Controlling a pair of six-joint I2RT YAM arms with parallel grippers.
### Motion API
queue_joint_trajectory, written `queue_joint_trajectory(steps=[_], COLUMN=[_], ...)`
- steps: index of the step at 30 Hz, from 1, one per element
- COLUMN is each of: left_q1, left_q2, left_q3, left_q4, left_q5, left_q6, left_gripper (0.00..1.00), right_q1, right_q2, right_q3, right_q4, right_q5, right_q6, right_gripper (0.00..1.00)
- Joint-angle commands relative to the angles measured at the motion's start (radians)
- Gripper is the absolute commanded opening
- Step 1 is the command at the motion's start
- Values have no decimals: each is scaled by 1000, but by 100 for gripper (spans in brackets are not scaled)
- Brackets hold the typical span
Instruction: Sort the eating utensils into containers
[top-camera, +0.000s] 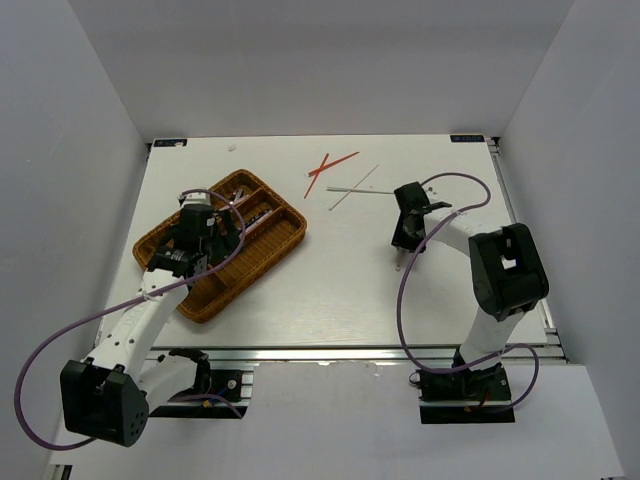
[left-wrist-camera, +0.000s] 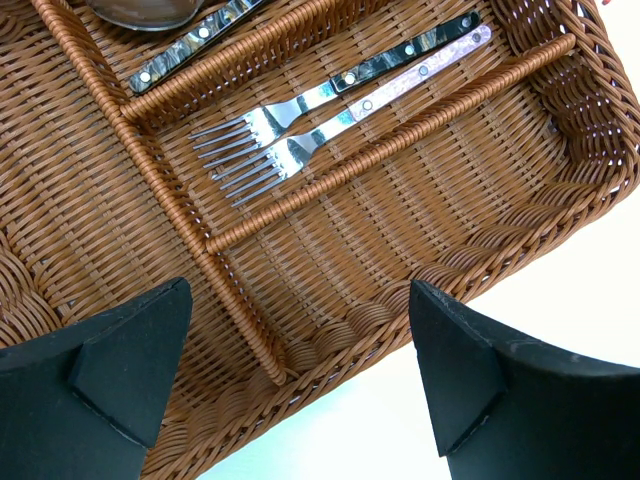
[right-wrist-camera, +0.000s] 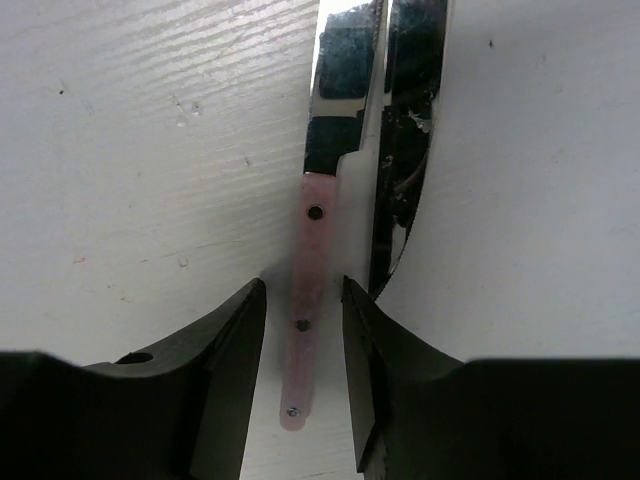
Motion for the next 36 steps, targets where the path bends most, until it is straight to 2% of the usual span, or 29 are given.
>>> queue_joint_trajectory(steps=[1, 2, 4, 5, 6, 7, 13, 16, 19, 21, 23, 24, 28, 29, 31, 33, 35, 36], left_q1=[0, 0, 0, -1, 0, 0, 0, 0, 0, 2, 0, 2, 3, 3, 3, 3, 5, 5], left_q2=[-22, -18, -10, -8, -7, -10, -34, -67, -125, -183, -228, -273, -381, -398, -426, -427, -421, -421], left_q3=[2, 3, 6, 6, 6, 6, 11, 13, 17, 22, 20, 20, 5, -6, -10, -7, -1, 0], left_q4=[11, 10, 7, 7, 7, 7, 2, 2, -7, -19, -27, -27, -18, -12, -2, -4, -15, -19], left_q5=[11, 15, 18, 18, 16, 13, -30, -53, -131, -240, -306, -350, -424, -427, -429, -432, -453, -461], left_q6=[12, 12, 14, 14, 14, 14, 8, 0, -23, -49, -64, -77, -97, -97, -94, -94, -100, -103], left_gripper=[98, 98, 98, 98, 98, 98, 98, 98, 98, 98, 98, 98, 98, 98, 98, 98, 98, 98], right_q1=[-1, -1, 2, 5, 14, 20, 106, 195, 306, 379, 413, 433, 444, 455, 484, 560, 614, 643], right_q2=[22, 25, 36, 39, 46, 49, -28, -113, -136, -104, -78, -44, 98, 161, 207, 232, 244, 266], right_q3=[-11, -31, -48, -57, -59, -57, 4, 32, 82, 136, 212, 238, 476, 603, 697, 726, 716, 717], right_q4=[11, 22, 46, 62, 63, 63, 27, 81, 193, 207, 206, 212, 105, 41, -12, 14, 36, 52], right_q5=[32, 20, -21, -32, -32, -34, 3, -18, -148, -209, -296, -401, -564, -569, -588, -527, -345, -297], right_q6=[40, 42, 48, 49, 52, 55, 65, -10, -245, -434, -548, -646, -710, -696, -707, -831, -1060, -1125], right_gripper=[42, 38, 24, 10, 3, 0, 0, 0, 0, 0, 0, 0, 0, 0, 0, 0, 0, 0])
